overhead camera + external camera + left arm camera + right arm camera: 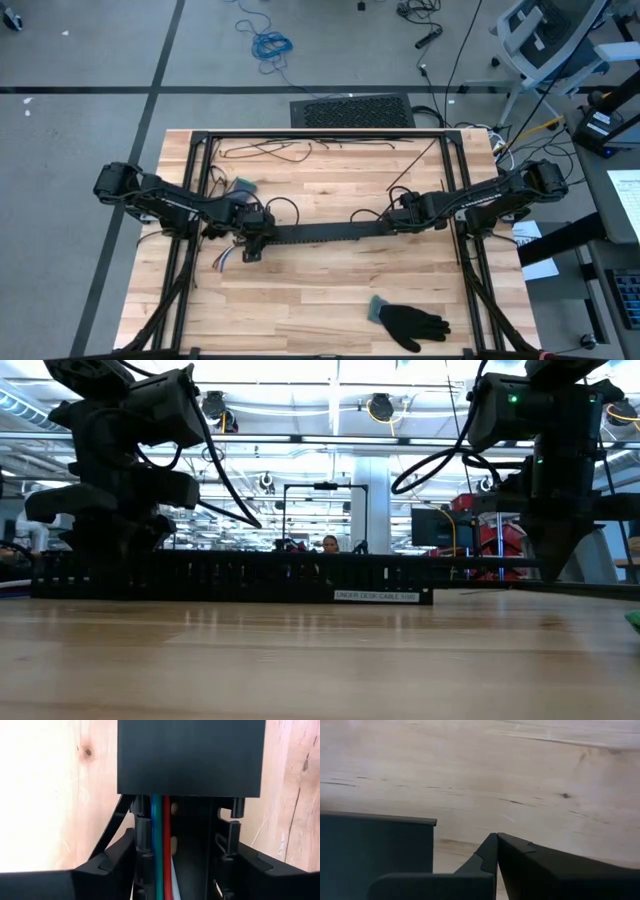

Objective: Ziptie cables
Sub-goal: Close the cable duct with the cable duct cover

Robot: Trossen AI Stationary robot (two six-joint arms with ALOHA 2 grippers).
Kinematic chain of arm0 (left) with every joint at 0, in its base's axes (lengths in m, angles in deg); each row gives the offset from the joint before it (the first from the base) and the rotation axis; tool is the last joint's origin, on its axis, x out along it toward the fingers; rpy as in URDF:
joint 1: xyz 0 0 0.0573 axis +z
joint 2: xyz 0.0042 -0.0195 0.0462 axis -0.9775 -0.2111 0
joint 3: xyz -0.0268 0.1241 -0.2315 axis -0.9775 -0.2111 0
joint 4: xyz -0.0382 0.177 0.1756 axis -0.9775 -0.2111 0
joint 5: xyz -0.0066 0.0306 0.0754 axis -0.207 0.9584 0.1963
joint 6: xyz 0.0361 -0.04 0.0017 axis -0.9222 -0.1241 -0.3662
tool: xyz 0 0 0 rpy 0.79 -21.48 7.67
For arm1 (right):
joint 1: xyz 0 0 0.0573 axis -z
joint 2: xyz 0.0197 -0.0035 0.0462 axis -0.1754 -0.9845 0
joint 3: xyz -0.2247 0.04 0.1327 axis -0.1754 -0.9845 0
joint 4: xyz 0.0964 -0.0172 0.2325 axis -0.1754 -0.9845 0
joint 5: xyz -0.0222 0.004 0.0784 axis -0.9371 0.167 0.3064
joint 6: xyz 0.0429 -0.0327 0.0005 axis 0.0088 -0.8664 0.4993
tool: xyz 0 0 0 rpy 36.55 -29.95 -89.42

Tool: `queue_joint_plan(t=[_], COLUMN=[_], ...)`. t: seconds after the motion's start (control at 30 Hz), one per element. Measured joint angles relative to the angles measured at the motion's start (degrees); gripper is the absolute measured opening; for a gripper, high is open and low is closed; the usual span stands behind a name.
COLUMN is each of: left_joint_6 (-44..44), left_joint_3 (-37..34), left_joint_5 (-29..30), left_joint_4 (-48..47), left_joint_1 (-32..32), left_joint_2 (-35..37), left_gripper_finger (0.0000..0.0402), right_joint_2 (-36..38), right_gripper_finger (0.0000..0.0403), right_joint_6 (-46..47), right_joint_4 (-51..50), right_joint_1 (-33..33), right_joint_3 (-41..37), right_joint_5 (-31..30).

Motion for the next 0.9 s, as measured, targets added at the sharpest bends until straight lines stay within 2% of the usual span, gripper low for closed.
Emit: queue_joint_plan(t=[0.2,0.3,0.43,0.6,0.77,0.9], left_joint_6=[0.02,-0.21,-0.20,-0.24,-0.19,0.06], left_joint_3=[0.02,0.02,0.03,0.04,0.00,-0.04], left_joint_5=[-0.02,-0.04,-0.11,-0.13,-0.13,-0.13], left_joint_4=[0.04,0.13,0.16,0.22,0.37,0.07], left_joint_1=[0.00,0.00,0.00,0.00,0.00,0.00], left_joint_2=[0.00,0.00,0.00,0.00,0.00,0.00], left_gripper_finger=[0.0228,0.0240,0.0245,0.0247,0.0248,0.0248], right_joint_2=[0.00,0.00,0.09,0.42,0.42,0.39], right_gripper_finger=[0.0000,0.0000,0.0000,0.0000,0.0000,0.0000], right_joint_6=[-0.49,-1.24,3.87,4.12,4.25,3.14], right_joint_4=[-0.57,-4.28,-9.84,-1.83,8.48,14.19], right_joint_1=[0.00,0.11,0.31,0.31,0.84,1.65], right_joint_3=[0.00,0.00,-0.04,0.87,1.33,1.25], right_joint_5=[-0.03,-0.17,-0.07,0.58,-2.55,-2.70])
